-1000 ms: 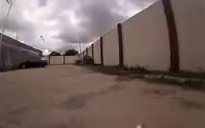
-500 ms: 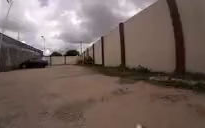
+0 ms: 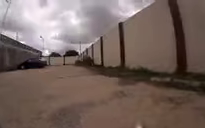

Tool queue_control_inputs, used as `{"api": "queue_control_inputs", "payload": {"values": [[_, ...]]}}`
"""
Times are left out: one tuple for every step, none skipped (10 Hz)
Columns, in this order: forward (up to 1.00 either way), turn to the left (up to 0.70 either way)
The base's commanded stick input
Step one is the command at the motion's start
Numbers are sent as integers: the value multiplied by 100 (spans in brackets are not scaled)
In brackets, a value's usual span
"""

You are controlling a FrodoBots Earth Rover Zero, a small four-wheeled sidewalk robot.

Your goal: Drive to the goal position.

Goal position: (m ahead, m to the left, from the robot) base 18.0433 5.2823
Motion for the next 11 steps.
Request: {"api": "queue_control_inputs", "payload": {"values": [[50,-1],[50,-1],[50,20],[50,48],[50,49],[50,49],[50,27],[50,7],[50,31],[50,49],[50,49]]}}
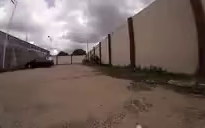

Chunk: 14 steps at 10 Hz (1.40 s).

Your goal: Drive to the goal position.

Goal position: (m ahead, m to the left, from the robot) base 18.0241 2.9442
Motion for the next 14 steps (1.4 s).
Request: {"api": "queue_control_inputs", "payload": {"values": [[50,37],[50,10],[50,-1],[50,-1],[50,-1],[50,-1],[50,-1],[50,-1],[50,-1],[50,-1],[50,-1],[50,-1],[50,-1],[50,-1]]}}
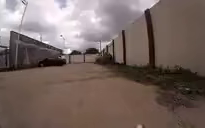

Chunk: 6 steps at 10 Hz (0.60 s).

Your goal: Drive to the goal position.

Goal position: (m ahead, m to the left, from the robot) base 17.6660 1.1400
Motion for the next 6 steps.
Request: {"api": "queue_control_inputs", "payload": {"values": [[50,-1],[50,-1],[50,-1],[50,-1],[50,-1],[50,-1]]}}
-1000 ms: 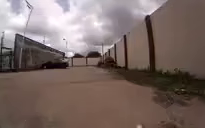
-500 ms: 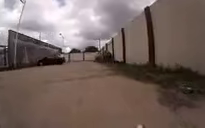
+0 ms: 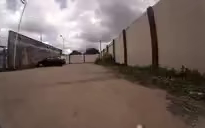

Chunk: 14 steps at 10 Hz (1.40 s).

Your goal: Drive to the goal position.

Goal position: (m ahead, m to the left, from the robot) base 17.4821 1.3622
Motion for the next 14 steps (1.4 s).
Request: {"api": "queue_control_inputs", "payload": {"values": [[50,-1],[50,-1],[50,-1],[50,23],[50,48],[50,49],[50,49],[50,49],[50,49],[50,49],[50,49],[50,47],[50,19],[50,-1]]}}
